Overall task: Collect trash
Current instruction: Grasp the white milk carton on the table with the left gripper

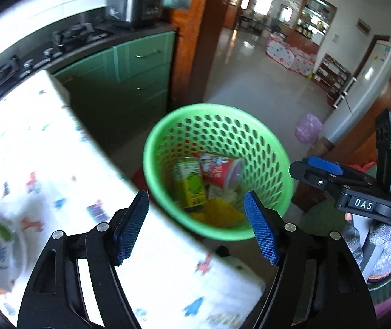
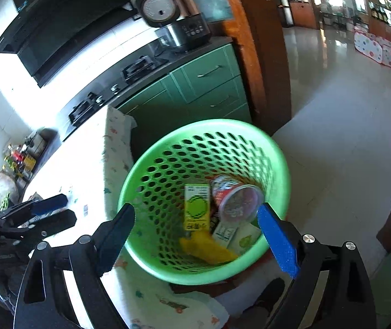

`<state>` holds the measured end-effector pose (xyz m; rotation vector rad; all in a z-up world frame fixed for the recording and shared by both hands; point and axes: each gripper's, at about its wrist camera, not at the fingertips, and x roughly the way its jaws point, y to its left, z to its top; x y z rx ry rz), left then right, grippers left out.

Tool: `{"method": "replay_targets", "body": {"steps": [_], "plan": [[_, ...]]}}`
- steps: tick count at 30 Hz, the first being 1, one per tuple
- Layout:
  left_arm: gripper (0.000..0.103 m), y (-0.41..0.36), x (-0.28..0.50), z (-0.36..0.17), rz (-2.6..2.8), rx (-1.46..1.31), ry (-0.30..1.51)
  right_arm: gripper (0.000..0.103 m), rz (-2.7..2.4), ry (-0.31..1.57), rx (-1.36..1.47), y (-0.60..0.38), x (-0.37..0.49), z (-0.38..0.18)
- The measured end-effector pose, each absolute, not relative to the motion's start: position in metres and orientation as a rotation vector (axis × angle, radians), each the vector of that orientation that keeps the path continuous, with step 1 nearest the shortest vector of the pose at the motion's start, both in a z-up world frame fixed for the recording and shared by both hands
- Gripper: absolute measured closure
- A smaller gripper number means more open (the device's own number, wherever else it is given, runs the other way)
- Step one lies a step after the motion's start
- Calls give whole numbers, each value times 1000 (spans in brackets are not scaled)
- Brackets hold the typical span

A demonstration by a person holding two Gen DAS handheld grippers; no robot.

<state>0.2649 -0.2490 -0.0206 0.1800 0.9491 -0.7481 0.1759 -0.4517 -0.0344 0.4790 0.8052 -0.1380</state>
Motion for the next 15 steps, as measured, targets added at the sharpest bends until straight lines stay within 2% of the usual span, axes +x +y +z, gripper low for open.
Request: {"method": "replay_targets", "body": {"steps": [15], "plan": [[31,-84,296,10,-409,131,866,13,26,810,399,-353,212,-8]]}}
